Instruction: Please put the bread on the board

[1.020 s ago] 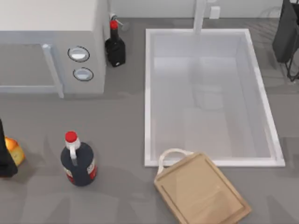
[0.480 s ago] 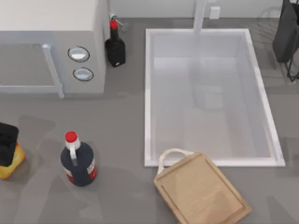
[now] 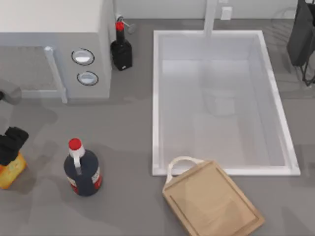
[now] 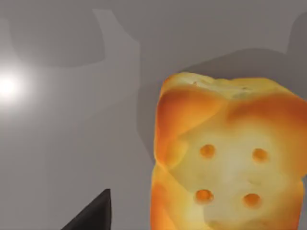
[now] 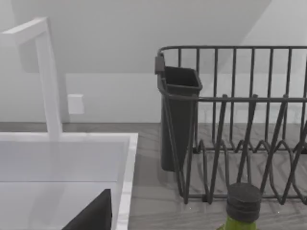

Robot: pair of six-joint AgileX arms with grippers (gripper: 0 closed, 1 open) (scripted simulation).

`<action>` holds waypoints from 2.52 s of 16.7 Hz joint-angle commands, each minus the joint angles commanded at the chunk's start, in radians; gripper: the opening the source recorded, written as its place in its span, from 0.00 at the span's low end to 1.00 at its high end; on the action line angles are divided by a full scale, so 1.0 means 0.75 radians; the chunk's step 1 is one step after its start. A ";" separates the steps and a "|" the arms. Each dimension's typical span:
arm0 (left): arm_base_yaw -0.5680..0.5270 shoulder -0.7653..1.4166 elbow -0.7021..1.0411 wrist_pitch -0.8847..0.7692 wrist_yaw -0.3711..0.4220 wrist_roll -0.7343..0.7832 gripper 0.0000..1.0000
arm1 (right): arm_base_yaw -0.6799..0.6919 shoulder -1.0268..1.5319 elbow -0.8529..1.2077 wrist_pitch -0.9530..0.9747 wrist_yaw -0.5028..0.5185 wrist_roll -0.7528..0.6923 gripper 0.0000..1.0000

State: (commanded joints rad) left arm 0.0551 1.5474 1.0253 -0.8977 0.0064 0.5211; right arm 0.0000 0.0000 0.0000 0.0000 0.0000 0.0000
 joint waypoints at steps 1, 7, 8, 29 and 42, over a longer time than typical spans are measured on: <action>0.004 0.067 0.053 -0.048 -0.002 0.027 1.00 | 0.000 0.000 0.000 0.000 0.000 0.000 1.00; 0.011 0.202 0.158 -0.158 -0.008 0.091 1.00 | 0.000 0.000 0.000 0.000 0.000 0.000 1.00; 0.011 0.202 0.158 -0.158 -0.008 0.091 1.00 | 0.000 0.000 0.000 0.000 0.000 0.000 1.00; 0.014 0.364 -0.057 0.219 -0.007 0.096 0.55 | 0.000 0.000 0.000 0.000 0.000 0.000 1.00; 0.014 0.364 -0.057 0.219 -0.007 0.096 0.00 | 0.000 0.000 0.000 0.000 0.000 0.000 1.00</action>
State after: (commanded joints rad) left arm 0.0652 1.8203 0.9826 -0.7333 0.0011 0.5930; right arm 0.0000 0.0000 0.0000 0.0000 0.0000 0.0000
